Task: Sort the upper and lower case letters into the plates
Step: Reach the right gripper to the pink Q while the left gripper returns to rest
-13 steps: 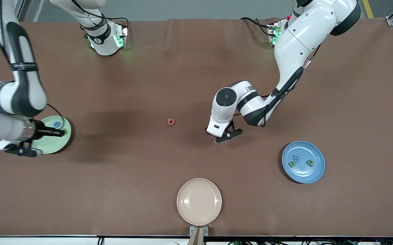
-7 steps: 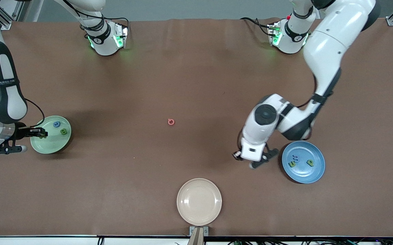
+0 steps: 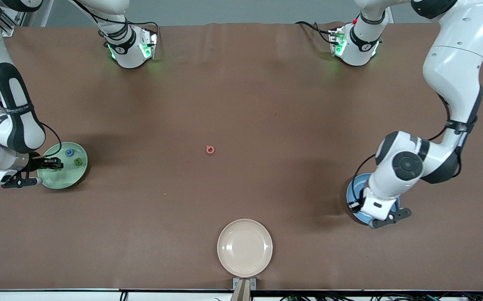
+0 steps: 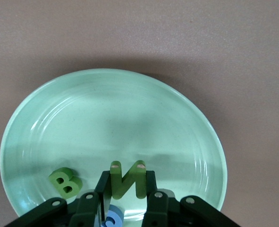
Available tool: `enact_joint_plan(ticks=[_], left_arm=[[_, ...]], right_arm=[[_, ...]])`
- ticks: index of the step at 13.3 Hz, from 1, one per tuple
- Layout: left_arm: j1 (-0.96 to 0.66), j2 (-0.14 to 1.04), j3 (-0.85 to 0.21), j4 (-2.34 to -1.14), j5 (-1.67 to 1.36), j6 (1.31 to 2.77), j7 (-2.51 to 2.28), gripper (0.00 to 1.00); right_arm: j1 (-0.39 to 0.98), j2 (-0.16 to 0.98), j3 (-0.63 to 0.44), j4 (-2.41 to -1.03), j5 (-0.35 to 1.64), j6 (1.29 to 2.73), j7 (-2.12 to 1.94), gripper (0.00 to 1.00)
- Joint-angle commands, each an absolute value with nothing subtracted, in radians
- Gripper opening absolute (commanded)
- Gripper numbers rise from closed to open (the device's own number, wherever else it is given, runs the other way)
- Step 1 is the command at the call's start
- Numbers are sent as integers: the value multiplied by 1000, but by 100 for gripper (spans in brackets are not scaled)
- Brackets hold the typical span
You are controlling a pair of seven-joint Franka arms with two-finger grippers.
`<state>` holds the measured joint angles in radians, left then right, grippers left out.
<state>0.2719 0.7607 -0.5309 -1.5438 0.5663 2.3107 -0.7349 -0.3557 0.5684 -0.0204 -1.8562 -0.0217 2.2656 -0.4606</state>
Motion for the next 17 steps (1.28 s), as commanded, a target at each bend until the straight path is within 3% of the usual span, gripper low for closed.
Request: enact_joint_plan(ticks=[1, 2, 3, 4, 9, 11, 15, 17], left_arm=[[311, 779, -537, -1548, 568, 2301, -637, 8], [316, 794, -537, -1548, 569, 2304, -638, 27], [316, 796, -537, -1548, 574, 2310, -637, 71], [322, 798, -535, -1546, 580, 2310, -634, 100], [350, 712, -546, -1546, 566, 2275, -611, 100], [350, 651, -578, -1520, 565, 2190, -607, 100], [351, 605, -655, -1324, 454, 1831, -523, 100], [397, 510, -656, -1324, 369, 1790, -451, 100]], right_arm=[[-371, 542, 2, -1871, -37, 2267, -463, 86], [-361, 514, 3, -1873, -37, 2246, -456, 89], [-335, 468, 3, -1871, -37, 2182, -440, 95], [-315, 434, 3, -1871, -37, 2118, -395, 98], [-65, 284, 9, -1881, -23, 1875, 50, 100], [71, 259, 11, -1902, 3, 1871, 206, 100], [331, 271, 11, -1905, 54, 1962, 238, 100], [443, 307, 9, -1905, 54, 2041, 238, 100]])
